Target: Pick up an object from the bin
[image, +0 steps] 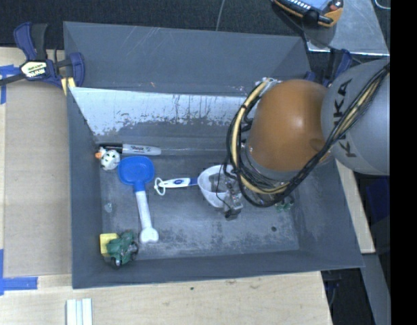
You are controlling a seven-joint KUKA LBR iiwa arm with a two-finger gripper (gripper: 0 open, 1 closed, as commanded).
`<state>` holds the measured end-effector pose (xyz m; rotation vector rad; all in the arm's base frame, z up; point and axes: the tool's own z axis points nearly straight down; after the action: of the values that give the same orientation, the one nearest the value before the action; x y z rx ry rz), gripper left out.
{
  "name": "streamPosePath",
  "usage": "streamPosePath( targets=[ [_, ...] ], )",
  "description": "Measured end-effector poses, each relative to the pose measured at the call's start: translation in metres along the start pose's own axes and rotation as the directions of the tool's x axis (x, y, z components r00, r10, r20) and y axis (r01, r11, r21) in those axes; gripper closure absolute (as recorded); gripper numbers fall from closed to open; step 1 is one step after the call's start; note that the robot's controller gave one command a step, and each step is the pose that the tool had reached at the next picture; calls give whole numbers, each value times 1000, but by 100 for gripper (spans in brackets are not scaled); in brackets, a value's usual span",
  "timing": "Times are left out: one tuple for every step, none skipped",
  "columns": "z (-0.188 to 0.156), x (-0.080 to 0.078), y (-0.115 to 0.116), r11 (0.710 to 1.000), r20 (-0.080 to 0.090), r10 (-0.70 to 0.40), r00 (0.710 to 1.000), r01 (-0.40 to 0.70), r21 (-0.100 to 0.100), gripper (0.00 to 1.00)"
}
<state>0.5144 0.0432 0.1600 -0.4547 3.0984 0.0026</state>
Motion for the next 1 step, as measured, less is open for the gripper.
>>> streamPosePath(
  targets=[
    [90, 4, 10, 1000, -4, -25, 1000, 25, -2, 100]
  ],
)
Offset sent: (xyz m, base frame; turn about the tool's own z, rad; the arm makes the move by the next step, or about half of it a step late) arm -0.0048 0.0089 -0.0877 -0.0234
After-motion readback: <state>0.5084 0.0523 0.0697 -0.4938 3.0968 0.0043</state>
